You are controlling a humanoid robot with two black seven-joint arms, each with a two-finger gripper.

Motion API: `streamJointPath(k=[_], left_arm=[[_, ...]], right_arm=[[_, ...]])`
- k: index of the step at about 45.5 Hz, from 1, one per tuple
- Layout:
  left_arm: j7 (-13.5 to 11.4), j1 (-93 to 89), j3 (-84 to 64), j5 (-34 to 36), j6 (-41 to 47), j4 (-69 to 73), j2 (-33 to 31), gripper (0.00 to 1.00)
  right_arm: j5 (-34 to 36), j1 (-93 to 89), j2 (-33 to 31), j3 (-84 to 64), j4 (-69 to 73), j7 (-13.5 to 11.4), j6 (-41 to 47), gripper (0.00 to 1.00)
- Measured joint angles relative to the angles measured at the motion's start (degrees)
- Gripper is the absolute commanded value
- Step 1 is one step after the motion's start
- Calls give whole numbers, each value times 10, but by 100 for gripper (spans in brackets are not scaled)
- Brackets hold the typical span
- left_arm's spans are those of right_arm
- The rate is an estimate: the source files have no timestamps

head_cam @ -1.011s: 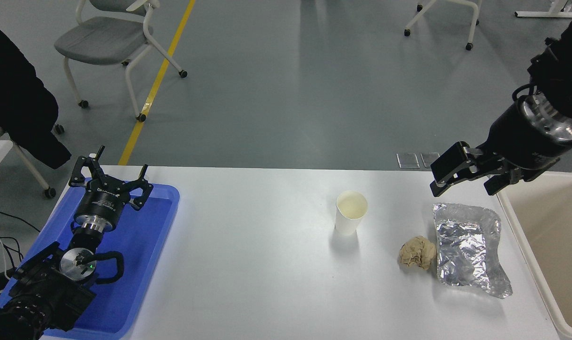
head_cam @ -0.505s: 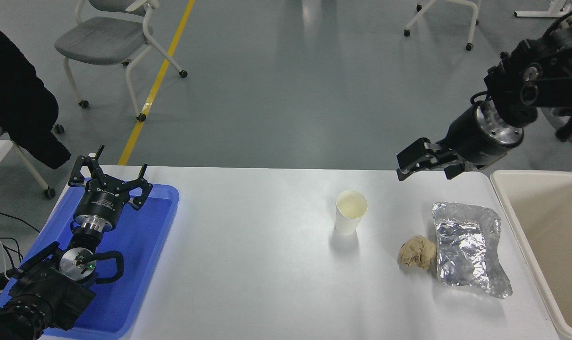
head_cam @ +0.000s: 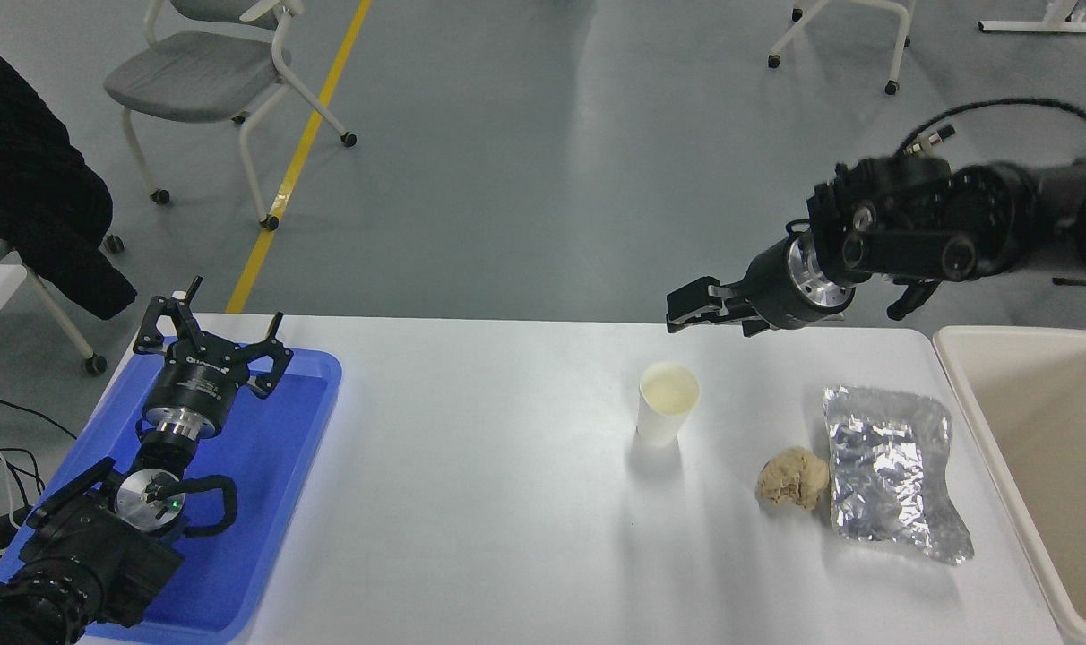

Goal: Pick up paper cup place in dustbin

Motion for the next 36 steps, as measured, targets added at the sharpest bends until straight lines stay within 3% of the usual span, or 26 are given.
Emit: streamJointPath(k=[15,20,30,31,32,33,36], left_arm=[[0,1,0,0,0,0,0,100],[0,1,0,0,0,1,0,100],[0,1,0,0,0,1,1,100],[0,1,0,0,0,1,1,100],[0,1,0,0,0,1,1,100],[0,1,0,0,0,0,1,100],[0,1,0,0,0,0,1,100]], right_arm=[[-71,-141,12,85,-79,-21,-60,98],[-81,-170,16,101,-96,-28,-73,80],[-91,-205,21,120,-114,-38,-86,27],[-91,-206,21,121,-115,-39,-87,20],[-91,-207,22,122,-115,-39,-87,5],[-92,-209,22,123,-116,-39,-88,0],[-92,-212,22,126,-117,-40,-89,0]])
